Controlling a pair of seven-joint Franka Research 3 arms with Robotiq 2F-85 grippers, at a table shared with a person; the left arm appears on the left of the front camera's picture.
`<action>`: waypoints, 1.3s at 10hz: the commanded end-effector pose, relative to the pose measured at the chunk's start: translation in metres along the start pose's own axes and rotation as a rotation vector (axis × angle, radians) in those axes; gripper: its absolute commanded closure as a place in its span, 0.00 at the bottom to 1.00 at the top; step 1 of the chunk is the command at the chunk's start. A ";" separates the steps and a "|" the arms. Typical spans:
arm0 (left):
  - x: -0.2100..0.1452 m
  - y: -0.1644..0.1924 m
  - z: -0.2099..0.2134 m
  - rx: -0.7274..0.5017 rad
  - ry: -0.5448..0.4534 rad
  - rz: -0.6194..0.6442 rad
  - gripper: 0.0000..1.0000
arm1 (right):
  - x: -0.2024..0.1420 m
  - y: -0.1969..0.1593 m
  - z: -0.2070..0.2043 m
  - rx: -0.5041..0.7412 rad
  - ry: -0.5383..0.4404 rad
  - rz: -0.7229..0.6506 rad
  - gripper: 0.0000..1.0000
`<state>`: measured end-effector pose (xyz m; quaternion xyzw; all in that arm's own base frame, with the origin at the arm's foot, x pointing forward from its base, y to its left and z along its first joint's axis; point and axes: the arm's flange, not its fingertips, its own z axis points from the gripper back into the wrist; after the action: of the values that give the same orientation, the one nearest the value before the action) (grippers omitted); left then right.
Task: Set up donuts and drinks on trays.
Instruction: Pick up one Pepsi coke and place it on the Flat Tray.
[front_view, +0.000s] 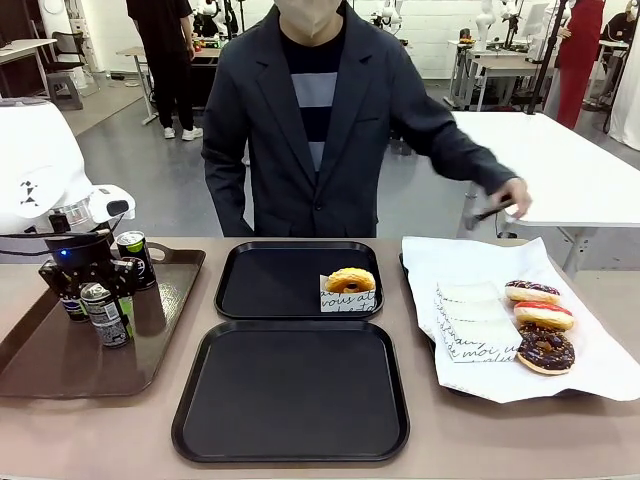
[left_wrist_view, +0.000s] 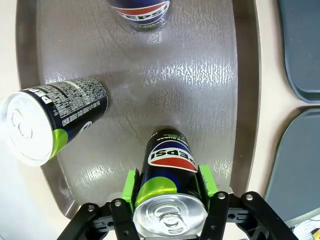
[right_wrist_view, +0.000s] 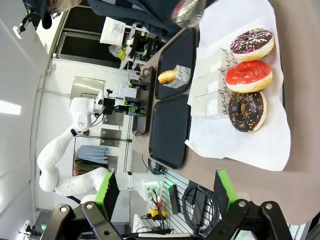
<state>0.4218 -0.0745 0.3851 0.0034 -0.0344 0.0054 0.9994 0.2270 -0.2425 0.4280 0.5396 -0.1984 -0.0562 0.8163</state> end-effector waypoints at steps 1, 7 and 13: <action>-0.011 -0.006 0.046 0.023 -0.054 0.039 1.00 | 0.001 -0.001 0.001 0.018 -0.010 0.017 0.00; -0.044 -0.006 0.139 -0.018 -0.113 0.062 1.00 | 0.001 -0.001 0.001 0.018 -0.010 0.017 0.00; -0.040 -0.018 0.140 0.000 -0.135 0.001 0.42 | 0.001 -0.001 0.001 0.018 -0.010 0.017 0.00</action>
<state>0.3659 -0.0830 0.5205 0.0065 -0.0953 0.0153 0.9953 0.2273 -0.2423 0.4279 0.5395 -0.1979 -0.0561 0.8165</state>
